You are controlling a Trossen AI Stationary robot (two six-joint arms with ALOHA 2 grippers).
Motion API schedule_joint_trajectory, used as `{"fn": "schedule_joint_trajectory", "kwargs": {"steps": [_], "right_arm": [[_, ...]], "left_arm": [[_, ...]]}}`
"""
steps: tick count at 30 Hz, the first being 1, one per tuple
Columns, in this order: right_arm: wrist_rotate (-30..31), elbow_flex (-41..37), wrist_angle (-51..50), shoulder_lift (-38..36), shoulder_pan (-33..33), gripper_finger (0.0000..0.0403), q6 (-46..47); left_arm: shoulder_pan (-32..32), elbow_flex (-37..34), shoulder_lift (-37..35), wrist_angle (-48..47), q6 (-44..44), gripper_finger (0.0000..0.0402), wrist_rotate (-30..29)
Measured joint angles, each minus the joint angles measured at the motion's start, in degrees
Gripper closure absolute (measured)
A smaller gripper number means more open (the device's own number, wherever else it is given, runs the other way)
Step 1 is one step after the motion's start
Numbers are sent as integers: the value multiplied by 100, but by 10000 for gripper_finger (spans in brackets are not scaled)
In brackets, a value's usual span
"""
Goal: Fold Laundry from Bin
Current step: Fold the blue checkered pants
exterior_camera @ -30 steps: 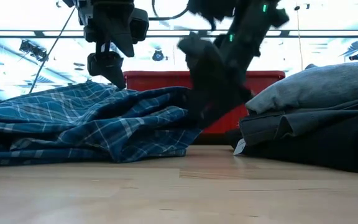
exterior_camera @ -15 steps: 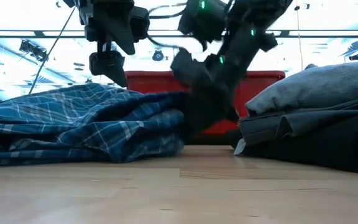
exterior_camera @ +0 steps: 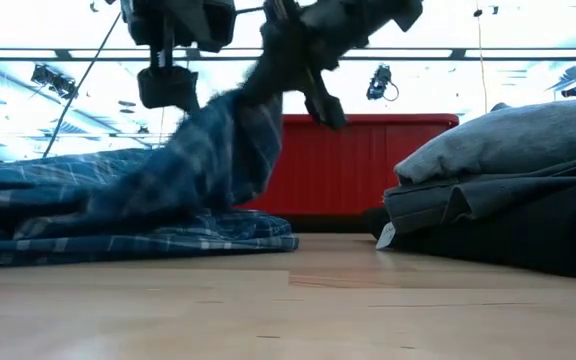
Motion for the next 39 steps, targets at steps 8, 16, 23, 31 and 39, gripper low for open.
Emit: {"fn": "schedule_joint_trajectory", "kwargs": {"steps": [8,16,23,31,39], "right_arm": [[19,37,434,0,-38,401,309],[-121,28,763,0,-43,402,487],[-128,28,691,2,-35,391,455],[-383,39,-5,-7,-60,334,-48],[736,-80,-70,105,7,284,-1317]], "left_arm": [[-320,1,307,297,-151,31,-954],[-270,3,747,125,-161,54,-1705],[-272,8,841,-255,163,255,-1905],[-238,-3,484,-1041,464,394,-2035],[-211,-5,-122,-1760,594,397,-2369]]}}
